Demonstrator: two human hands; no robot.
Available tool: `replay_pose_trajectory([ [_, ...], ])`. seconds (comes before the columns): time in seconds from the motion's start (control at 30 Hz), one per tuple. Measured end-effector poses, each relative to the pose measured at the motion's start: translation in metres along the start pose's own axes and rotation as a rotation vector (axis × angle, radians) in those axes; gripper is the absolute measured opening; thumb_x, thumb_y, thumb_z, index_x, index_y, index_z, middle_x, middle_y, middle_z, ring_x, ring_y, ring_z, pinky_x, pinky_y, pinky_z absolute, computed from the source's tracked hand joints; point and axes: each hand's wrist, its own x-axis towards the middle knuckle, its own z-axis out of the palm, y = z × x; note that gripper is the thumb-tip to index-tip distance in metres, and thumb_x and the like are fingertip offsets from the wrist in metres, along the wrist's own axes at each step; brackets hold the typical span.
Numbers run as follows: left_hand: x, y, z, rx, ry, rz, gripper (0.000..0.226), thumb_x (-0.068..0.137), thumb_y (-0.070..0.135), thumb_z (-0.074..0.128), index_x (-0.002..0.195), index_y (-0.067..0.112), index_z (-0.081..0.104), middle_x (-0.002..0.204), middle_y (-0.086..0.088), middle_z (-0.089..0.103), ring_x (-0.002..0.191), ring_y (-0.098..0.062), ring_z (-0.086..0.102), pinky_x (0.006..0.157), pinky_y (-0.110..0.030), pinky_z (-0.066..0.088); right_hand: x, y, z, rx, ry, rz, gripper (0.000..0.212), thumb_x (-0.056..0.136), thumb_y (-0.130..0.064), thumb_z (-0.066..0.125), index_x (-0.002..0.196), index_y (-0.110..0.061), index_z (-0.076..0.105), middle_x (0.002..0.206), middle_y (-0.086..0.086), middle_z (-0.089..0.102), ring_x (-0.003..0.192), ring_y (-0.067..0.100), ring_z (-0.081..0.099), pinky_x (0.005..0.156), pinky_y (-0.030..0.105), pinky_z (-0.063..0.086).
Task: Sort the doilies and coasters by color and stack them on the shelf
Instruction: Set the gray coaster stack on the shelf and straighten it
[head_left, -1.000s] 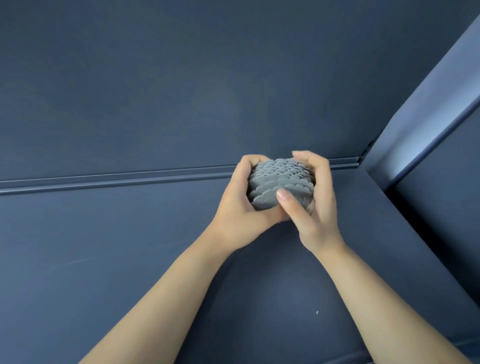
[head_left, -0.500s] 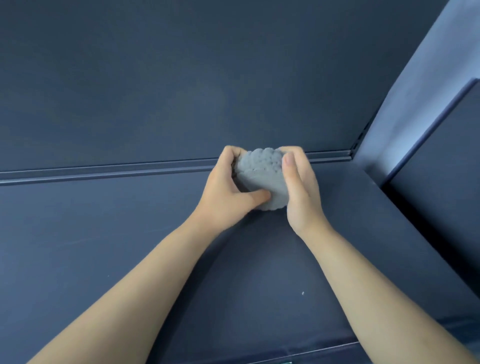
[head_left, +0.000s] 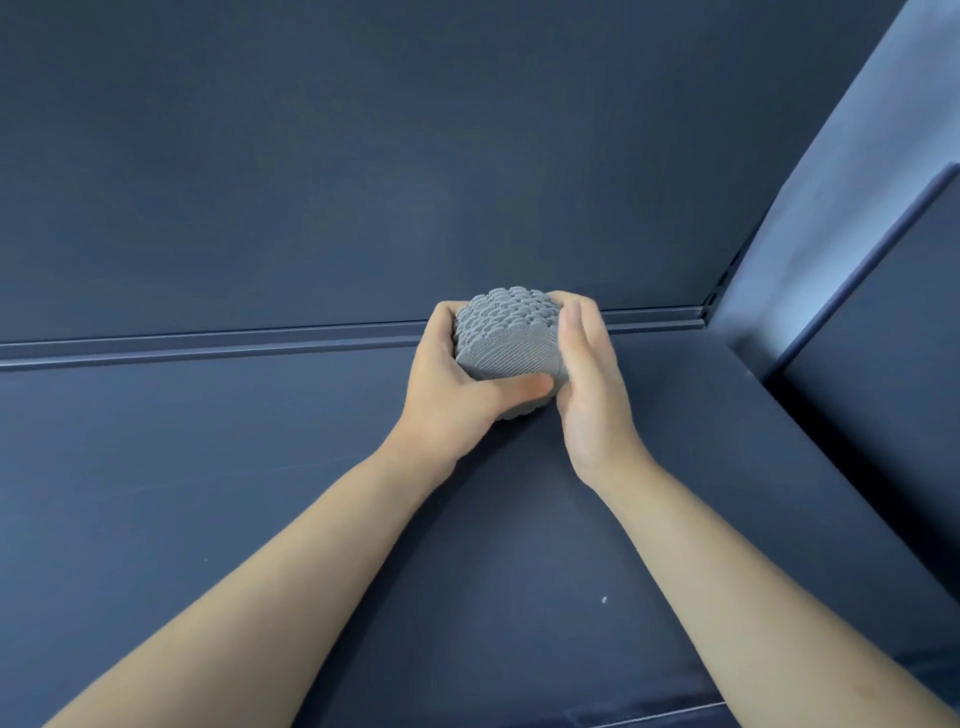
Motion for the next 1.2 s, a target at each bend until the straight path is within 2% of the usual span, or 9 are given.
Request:
replay_pose_trajectory([
  [0.1, 0.004, -0.004, -0.003, 0.077, 0.027, 0.082, 0.055, 0.06, 0.004, 0.085, 0.102, 0.01, 0.05, 0.101, -0.011, 0.066, 0.093, -0.029, 0.067, 0.074, -0.052, 0.057, 0.001, 0.002, -0.001, 0.017, -0.013, -0.013, 0.041, 0.086, -0.057, 0.037, 0.103, -0.022, 0.051, 0.103, -0.004, 0.059, 0.101, 0.012, 0.055, 0.093, 0.036, 0.043],
  [0.27, 0.01, -0.005, -0.008, 0.425, 0.086, 0.201, 0.072, 0.049, 0.027, 0.095, 0.103, 0.018, 0.049, 0.112, 0.004, 0.052, 0.097, 0.002, 0.052, 0.076, -0.005, 0.041, 0.002, 0.012, -0.002, -0.144, 0.079, 0.096, 0.054, 0.08, -0.068, 0.031, 0.096, -0.02, 0.051, 0.118, 0.01, 0.053, 0.112, 0.023, 0.052, 0.106, 0.047, 0.037],
  [0.33, 0.009, -0.005, -0.009, 0.399, 0.076, 0.2, 0.074, 0.047, 0.028, 0.095, 0.104, 0.021, 0.048, 0.111, 0.007, 0.055, 0.096, 0.001, 0.055, 0.075, -0.007, 0.043, 0.004, 0.012, -0.005, -0.066, 0.1, 0.122, 0.048, 0.089, -0.061, 0.033, 0.095, -0.017, 0.049, 0.122, 0.013, 0.054, 0.113, 0.022, 0.053, 0.103, 0.041, 0.042],
  [0.43, 0.005, -0.008, -0.005, 0.387, 0.048, 0.194, 0.065, 0.052, 0.025, 0.094, 0.101, 0.021, 0.052, 0.097, 0.012, 0.065, 0.09, -0.003, 0.063, 0.076, -0.024, 0.053, 0.002, 0.011, -0.004, 0.022, 0.048, 0.057, 0.041, 0.099, -0.045, 0.033, 0.094, -0.009, 0.051, 0.094, 0.004, 0.058, 0.086, 0.009, 0.058, 0.076, 0.021, 0.048],
  [0.53, 0.006, -0.01, -0.006, 0.351, 0.05, 0.161, 0.059, 0.056, 0.026, 0.092, 0.097, 0.02, 0.051, 0.089, 0.01, 0.067, 0.083, -0.008, 0.066, 0.068, -0.034, 0.057, 0.002, 0.012, -0.002, -0.072, -0.007, -0.005, 0.058, 0.088, -0.058, 0.033, 0.101, -0.002, 0.045, 0.09, 0.005, 0.048, 0.083, 0.017, 0.047, 0.076, 0.035, 0.041],
  [0.67, 0.007, -0.009, -0.011, 0.496, 0.046, 0.179, 0.057, 0.062, 0.045, 0.085, 0.095, 0.02, 0.045, 0.087, 0.011, 0.067, 0.082, -0.006, 0.065, 0.069, -0.031, 0.056, 0.002, 0.011, -0.009, -0.31, -0.051, -0.107, 0.034, 0.099, -0.04, 0.026, 0.106, -0.015, 0.048, 0.092, 0.004, 0.061, 0.079, 0.011, 0.058, 0.066, 0.016, 0.046],
  [0.83, 0.007, -0.007, -0.016, 0.478, -0.012, 0.21, 0.036, 0.071, 0.026, 0.07, 0.096, 0.015, 0.046, 0.085, 0.01, 0.064, 0.074, -0.007, 0.059, 0.064, -0.024, 0.05, 0.002, 0.013, -0.015, -0.455, -0.049, -0.18, 0.033, 0.1, -0.037, 0.027, 0.104, -0.013, 0.049, 0.092, 0.013, 0.06, 0.083, 0.023, 0.054, 0.074, 0.031, 0.044],
  [1.07, 0.008, -0.01, -0.018, 0.458, 0.032, 0.191, 0.041, 0.079, 0.03, 0.075, 0.111, 0.022, 0.051, 0.098, 0.019, 0.06, 0.091, 0.002, 0.057, 0.075, -0.015, 0.046, 0.004, 0.004, -0.013, -0.453, 0.089, -0.041, 0.04, 0.101, -0.033, 0.037, 0.136, -0.018, 0.049, 0.125, -0.016, 0.054, 0.113, -0.004, 0.046, 0.085, -0.003, 0.031],
  [1.2, -0.014, 0.009, -0.023, 0.607, 0.014, 0.157, 0.038, 0.082, 0.032, 0.072, 0.106, 0.018, 0.046, 0.088, 0.017, 0.053, 0.079, 0.001, 0.051, 0.065, -0.006, 0.039, -0.01, -0.009, -0.007, -0.608, 0.037, -0.055, 0.041, 0.102, -0.032, 0.034, 0.138, -0.018, 0.047, 0.137, -0.003, 0.053, 0.126, 0.01, 0.046, 0.095, 0.012, 0.03],
])
